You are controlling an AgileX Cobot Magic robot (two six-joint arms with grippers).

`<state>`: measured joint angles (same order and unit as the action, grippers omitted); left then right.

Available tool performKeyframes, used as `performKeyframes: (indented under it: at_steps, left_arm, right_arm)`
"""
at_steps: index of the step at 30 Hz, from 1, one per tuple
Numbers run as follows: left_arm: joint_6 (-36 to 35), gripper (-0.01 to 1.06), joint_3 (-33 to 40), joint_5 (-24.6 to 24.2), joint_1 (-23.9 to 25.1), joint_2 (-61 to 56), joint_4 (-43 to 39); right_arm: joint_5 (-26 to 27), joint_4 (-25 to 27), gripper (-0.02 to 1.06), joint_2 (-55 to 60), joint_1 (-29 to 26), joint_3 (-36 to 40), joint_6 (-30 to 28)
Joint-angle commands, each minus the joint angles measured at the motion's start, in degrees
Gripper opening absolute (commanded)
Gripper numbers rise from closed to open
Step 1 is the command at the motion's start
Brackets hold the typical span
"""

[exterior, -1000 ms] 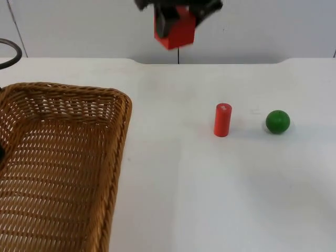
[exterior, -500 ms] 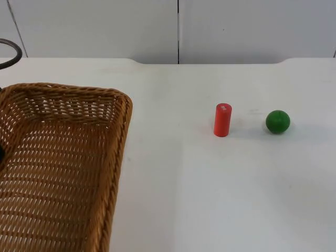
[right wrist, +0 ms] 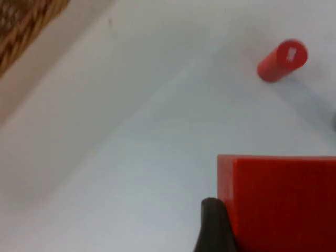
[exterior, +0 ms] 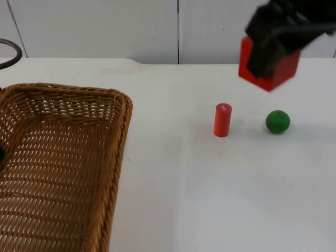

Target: Pick up the basket with the left hand and place the object to the left of the red cylinder into the basket with the right hand.

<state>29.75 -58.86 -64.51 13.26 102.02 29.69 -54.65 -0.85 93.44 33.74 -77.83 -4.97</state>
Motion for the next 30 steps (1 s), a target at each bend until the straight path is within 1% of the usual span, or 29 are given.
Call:
performKeyframes:
  at_steps: [1,5,8,9,14,15,17,18,19,21,23,24,28,29,30]
  left_arm:
    - [-0.22,0.0,-0.29,-1.12,0.17,-0.29,1.31]
    - [-0.22,0.0,-0.29,-1.12,0.17,-0.29,1.31]
    - [-0.22,0.0,-0.29,-1.23,0.17,-0.29,1.31]
    - [-0.22,0.0,-0.29,-1.23,0.17,-0.29,1.31]
    - [-0.22,0.0,-0.29,-1.6,0.17,-0.29,1.31]
    - [-0.22,0.0,-0.29,-1.6,0.17,-0.29,1.31]
    - [-0.11,0.0,-0.29,-1.84,0.17,-0.29,1.31]
    - [0.0,0.0,-0.29,-2.22,0.17,-0.29,1.31]
    - [0.0,0.0,-0.29,-2.22,0.17,-0.29,1.31]
    - [0.0,0.0,-0.29,-2.58,0.17,-0.29,1.31]
    - [0.0,0.0,-0.29,-2.69,0.17,-0.29,1.54]
    - [0.0,0.0,-0.29,-2.69,0.17,-0.29,1.54]
    - [0.0,0.0,-0.29,-2.82,0.17,-0.29,1.79]
    - [0.0,0.0,-0.29,-2.82,0.17,-0.29,1.79]
    - [0.0,0.0,-0.29,-2.82,0.17,-0.29,1.79]
  right_arm:
    - [2.06,0.85,0.0,-1.0,0.18,2.42,-0.9]
    - [2.57,1.19,0.0,-1.0,1.08,3.36,-1.98]
    - [6.67,3.57,0.0,-1.0,5.09,3.36,-5.17]
    - [6.67,3.57,0.0,-1.0,5.09,3.36,-5.17]
    - [15.8,9.07,0.0,-0.2,13.82,3.36,-15.34]
    - [15.8,9.07,0.0,-0.2,13.82,3.36,-15.34]
    - [19.9,10.53,0.0,1.3,17.43,3.36,-17.6]
    - [21.78,10.53,0.0,2.23,19.14,3.36,-18.03]
    - [21.78,10.53,0.0,2.23,19.14,3.36,-18.03]
    - [27.01,10.4,0.0,4.74,22.13,3.36,-18.87]
    - [30.3,10.21,0.0,7.14,23.69,3.36,-18.87]
    - [30.3,10.21,0.0,7.14,23.69,3.36,-18.87]
    - [35.32,10.21,0.0,11.55,24.07,3.36,-18.87]
    - [35.32,10.21,0.0,11.55,24.07,3.36,-18.87]
    - [37.68,10.21,0.0,13.35,24.07,3.36,-18.87]
